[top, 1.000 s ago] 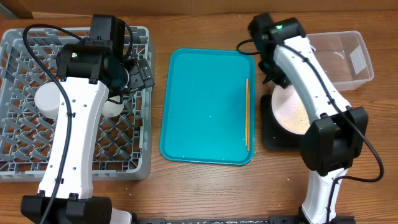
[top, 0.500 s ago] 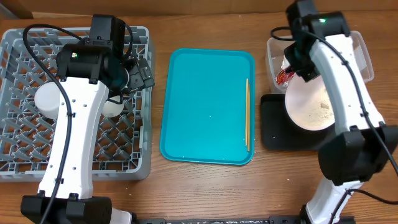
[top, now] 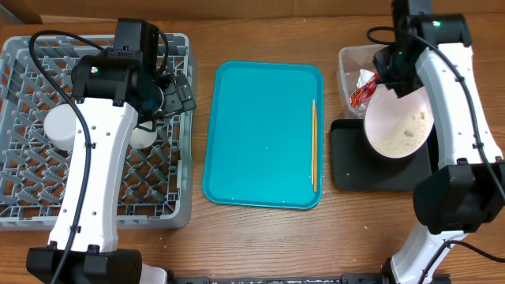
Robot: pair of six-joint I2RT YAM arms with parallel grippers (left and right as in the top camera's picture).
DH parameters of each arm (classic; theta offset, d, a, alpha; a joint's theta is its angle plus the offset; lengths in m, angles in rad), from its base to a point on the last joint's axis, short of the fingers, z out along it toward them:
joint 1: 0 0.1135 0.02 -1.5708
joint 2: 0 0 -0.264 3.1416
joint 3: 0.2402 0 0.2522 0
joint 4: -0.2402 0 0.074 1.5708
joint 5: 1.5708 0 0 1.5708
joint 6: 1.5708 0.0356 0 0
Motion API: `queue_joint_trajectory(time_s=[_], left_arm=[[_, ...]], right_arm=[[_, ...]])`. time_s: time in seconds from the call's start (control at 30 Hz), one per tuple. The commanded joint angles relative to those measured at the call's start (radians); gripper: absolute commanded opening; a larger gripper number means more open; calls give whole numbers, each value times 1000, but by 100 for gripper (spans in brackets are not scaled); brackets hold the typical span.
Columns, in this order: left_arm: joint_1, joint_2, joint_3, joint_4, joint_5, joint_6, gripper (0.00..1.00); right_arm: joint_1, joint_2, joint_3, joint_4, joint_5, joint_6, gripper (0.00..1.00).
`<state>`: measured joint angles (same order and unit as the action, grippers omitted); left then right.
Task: Sort waste into correct bins and load items into the dishwasher
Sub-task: 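Tip the plate to pour the rice onto the black tray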
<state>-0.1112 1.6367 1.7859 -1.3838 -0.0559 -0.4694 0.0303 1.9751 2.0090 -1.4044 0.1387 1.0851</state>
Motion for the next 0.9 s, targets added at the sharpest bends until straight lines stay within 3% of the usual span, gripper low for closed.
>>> queue_joint_trajectory(time_s=[0.0,0.23,0.87], left_arm=[[0,7,6,0,4,-13,100],[0,7,6,0,4,-13,100],[0,7,6,0,4,-13,100]], right_arm=[[-35,-23,13,5,-60,-20,4],[-79,-23,12,37,-180,-76,4],[-148,-23,12,55,-400,-64,4]])
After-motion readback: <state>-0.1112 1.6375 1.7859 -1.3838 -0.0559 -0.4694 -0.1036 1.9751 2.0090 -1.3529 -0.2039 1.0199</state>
